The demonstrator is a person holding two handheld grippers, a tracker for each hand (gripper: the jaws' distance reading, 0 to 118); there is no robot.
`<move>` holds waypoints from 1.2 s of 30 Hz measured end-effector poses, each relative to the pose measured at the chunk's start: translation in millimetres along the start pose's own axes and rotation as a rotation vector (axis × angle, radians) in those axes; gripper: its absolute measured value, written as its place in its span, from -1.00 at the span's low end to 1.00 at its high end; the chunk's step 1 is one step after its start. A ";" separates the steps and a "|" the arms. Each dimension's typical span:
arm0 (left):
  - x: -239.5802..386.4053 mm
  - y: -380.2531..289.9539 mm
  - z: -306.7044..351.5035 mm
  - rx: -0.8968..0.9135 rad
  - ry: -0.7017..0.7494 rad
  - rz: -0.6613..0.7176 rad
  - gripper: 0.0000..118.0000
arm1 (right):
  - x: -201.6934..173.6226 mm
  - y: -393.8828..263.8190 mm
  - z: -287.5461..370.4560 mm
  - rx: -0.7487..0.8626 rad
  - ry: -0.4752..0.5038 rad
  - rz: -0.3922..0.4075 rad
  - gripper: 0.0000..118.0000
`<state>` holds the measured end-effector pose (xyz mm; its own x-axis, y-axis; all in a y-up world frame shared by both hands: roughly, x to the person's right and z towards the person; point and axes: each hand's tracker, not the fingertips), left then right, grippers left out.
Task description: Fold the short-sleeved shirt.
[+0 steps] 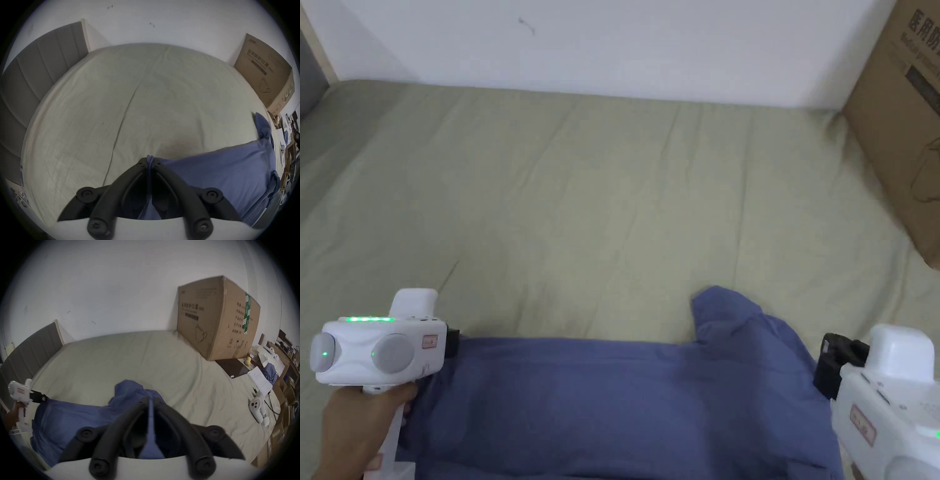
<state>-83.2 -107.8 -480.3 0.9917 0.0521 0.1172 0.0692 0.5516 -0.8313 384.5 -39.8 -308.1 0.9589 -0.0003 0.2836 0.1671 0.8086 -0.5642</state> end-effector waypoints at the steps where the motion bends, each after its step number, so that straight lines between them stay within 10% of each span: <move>1: 1.6 0.6 10.0 0.020 -0.007 0.005 -0.96 | 4.3 1.4 -12.6 -0.028 0.003 0.000 -0.10; 2: 2.1 0.9 18.9 0.045 -0.021 0.008 -0.96 | 8.3 2.6 -29.5 -0.072 -0.001 0.021 0.30; 10: 4.8 -5.6 76.5 0.151 -0.037 -0.011 -0.96 | 21.5 -11.7 -139.2 -0.356 -0.026 -0.001 0.68; 16: -8.0 -10.6 69.0 0.136 -0.033 -0.010 -0.96 | 13.5 -24.8 -150.7 -0.403 -0.007 0.015 -0.27; 18: -8.9 -11.5 69.7 0.130 -0.038 0.000 -0.96 | 14.0 -19.7 -135.7 -0.376 0.018 0.023 -0.94; 36: -47.4 -88.2 166.0 0.198 -0.082 0.166 -0.96 | 66.2 -35.4 113.7 -0.034 0.237 -0.092 -0.94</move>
<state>-154.3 -20.7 -322.3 0.9752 0.2180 0.0381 -0.1241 0.6812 -0.7215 416.0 -1.5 -181.2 0.9657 -0.2138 0.1476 0.2597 0.7784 -0.5715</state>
